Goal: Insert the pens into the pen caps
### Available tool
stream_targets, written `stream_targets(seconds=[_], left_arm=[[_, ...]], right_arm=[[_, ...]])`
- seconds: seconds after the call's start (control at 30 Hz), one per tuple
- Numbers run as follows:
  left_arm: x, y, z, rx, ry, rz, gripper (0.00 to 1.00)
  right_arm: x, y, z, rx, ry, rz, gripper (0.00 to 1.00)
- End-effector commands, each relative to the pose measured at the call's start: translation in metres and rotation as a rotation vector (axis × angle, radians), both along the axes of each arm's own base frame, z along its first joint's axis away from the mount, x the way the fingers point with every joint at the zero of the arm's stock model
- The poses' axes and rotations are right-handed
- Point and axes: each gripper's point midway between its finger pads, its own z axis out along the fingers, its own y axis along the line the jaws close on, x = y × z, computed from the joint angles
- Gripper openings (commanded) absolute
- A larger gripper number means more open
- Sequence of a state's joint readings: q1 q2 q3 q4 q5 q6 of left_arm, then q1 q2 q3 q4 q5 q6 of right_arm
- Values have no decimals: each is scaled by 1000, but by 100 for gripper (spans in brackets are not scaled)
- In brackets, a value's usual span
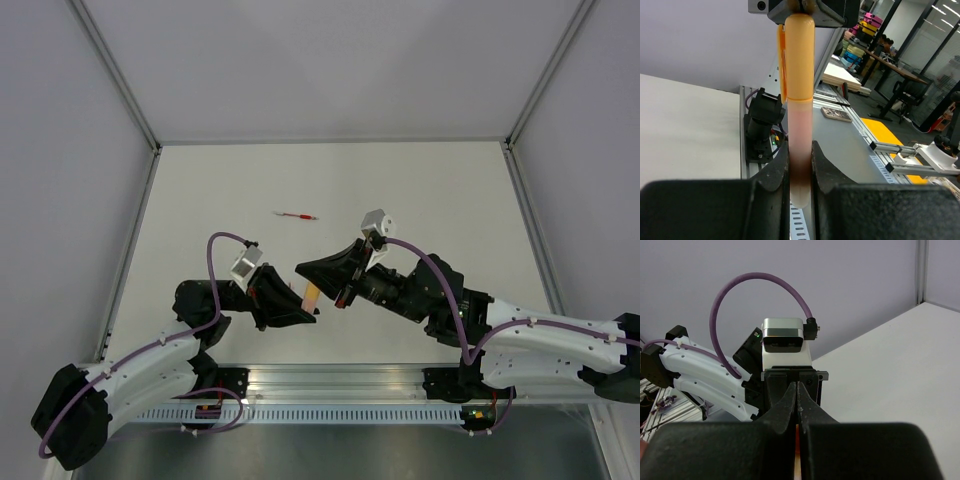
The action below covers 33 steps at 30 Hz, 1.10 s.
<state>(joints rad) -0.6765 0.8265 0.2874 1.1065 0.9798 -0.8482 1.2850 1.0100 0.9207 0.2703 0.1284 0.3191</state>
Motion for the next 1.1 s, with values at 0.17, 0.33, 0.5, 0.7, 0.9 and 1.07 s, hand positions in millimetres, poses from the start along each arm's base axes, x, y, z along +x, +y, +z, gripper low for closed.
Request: stream_targets(seconds=[0.17,0.33,0.5,0.7,0.9,1.07], left_arm=[[4,7,58,-191,-121,67,2],[7,7,59,-191,-109,86,2],[8,7,61,-193,-110,97,2],[10,8,66,-208,-114,115,2],[16,9,70,-218,-122,160,2],[20,9,73,-229,-121,190,2]], right_arm=[[-24,12,-97,-249,109,129,0],[-34,11,-119,-308,128,182,0],[-40,7,-132,-351,141,206,0],[-46,5,-147,-368,169,233,0],[-52,7,-161,-366,211,263,0],[-59,9,-178,-371,251,287,0]])
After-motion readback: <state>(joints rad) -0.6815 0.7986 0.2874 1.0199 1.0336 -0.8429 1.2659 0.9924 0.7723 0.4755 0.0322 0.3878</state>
